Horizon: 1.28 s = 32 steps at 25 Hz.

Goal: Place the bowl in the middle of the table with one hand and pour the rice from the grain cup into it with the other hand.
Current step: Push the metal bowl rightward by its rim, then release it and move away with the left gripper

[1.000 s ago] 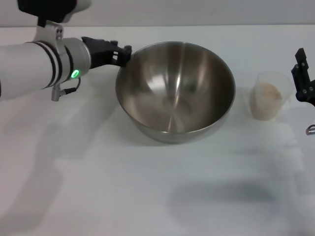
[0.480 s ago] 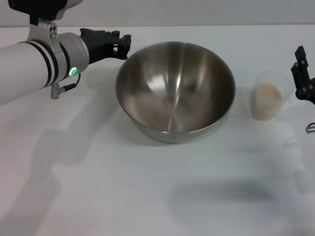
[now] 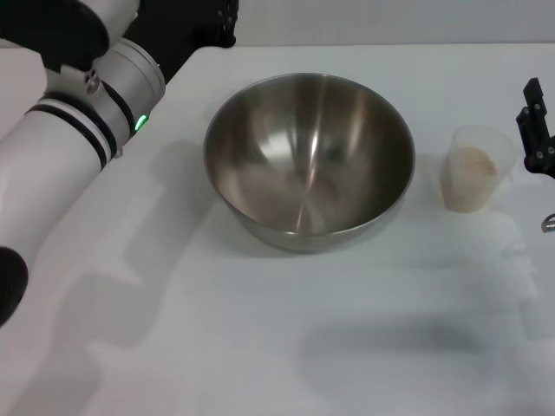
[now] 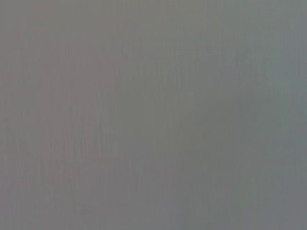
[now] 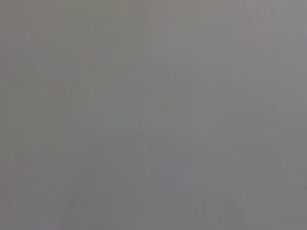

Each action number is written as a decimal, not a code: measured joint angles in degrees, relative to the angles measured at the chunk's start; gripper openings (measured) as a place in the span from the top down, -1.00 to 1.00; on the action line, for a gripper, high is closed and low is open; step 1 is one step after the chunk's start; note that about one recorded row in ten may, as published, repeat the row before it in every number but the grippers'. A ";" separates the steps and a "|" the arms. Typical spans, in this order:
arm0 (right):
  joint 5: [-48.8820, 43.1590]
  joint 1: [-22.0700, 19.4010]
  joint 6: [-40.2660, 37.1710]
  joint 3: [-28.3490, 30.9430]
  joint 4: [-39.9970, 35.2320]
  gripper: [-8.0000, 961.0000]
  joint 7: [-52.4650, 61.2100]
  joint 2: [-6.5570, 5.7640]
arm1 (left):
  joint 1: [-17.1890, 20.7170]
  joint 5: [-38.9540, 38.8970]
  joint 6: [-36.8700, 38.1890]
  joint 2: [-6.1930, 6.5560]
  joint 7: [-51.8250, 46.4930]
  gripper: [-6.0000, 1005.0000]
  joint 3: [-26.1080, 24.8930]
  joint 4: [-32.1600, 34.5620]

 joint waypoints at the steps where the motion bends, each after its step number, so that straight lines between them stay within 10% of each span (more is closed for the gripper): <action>1: 0.00 -0.05 -0.05 0.03 0.00 -0.12 0.00 -0.01 | 0.20 0.04 1.71 0.00 -0.17 0.52 0.40 0.26; 21: 0.36 0.57 2.65 0.31 1.94 -0.12 2.43 -0.12 | -0.44 -0.23 3.09 0.34 -5.45 0.40 -3.77 8.05; 32: 0.22 0.39 3.09 0.24 3.73 -0.12 3.00 0.02 | -0.15 0.57 0.47 0.27 -7.07 -0.54 -9.23 9.43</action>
